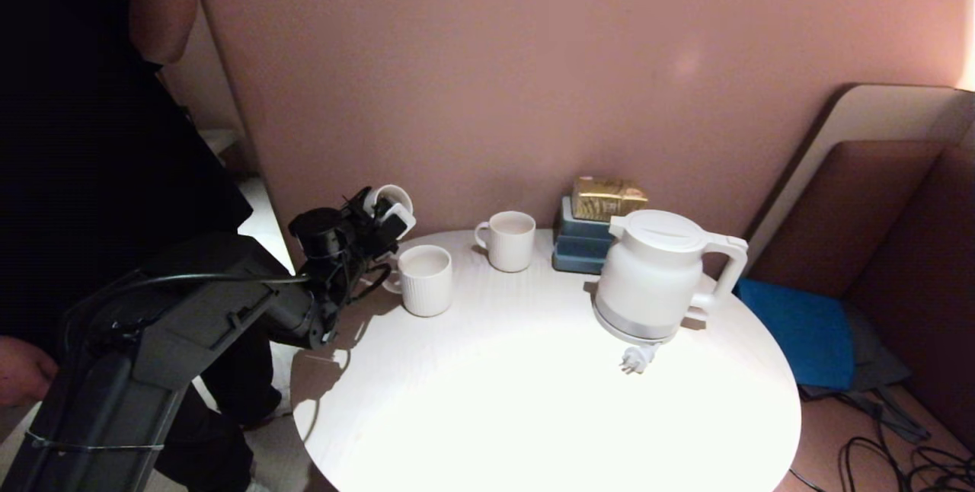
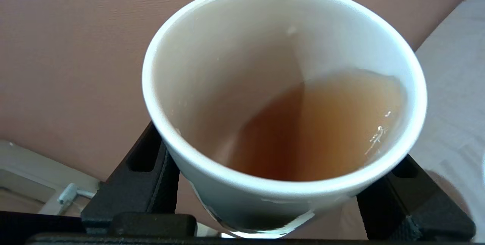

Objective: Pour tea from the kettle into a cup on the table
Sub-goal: Pour water into another cup

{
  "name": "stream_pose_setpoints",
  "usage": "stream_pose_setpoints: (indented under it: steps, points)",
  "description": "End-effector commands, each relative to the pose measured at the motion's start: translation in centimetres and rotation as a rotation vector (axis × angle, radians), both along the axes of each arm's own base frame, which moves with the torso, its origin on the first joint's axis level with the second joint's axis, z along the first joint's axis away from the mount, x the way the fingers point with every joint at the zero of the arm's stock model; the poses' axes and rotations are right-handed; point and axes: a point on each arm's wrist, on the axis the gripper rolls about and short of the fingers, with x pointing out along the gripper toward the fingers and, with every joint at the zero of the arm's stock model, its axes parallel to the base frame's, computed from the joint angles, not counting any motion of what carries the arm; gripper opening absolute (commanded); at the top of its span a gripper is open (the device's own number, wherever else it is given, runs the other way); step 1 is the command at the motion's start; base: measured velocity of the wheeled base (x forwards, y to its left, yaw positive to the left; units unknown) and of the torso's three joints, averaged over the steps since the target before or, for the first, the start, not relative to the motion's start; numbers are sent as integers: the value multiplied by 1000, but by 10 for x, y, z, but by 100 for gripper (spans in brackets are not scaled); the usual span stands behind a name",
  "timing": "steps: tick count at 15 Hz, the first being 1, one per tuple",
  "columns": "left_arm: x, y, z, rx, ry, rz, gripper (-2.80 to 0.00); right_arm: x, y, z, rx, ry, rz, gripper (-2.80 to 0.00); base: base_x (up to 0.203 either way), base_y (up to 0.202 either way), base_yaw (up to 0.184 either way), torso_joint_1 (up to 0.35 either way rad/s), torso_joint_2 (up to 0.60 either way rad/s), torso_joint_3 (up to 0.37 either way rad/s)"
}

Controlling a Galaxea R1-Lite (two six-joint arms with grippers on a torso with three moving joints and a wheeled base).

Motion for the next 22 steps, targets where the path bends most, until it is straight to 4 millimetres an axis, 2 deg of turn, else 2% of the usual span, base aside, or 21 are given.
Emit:
stream_pose_setpoints:
  steps: [1, 12, 22]
  points:
    - [0, 0, -1, 13, -7, 2, -280, 0, 0, 0, 0, 2, 0, -280, 0, 0, 0, 0, 0, 0]
    - [-6, -1, -12, 142, -36, -39, -280, 0, 0, 0, 0, 2, 0, -280, 0, 0, 0, 0, 0, 0]
    - [5, -4, 1, 191, -78, -26, -280, 0, 0, 0, 2, 1, 0, -280, 0, 0, 0, 0, 0, 0]
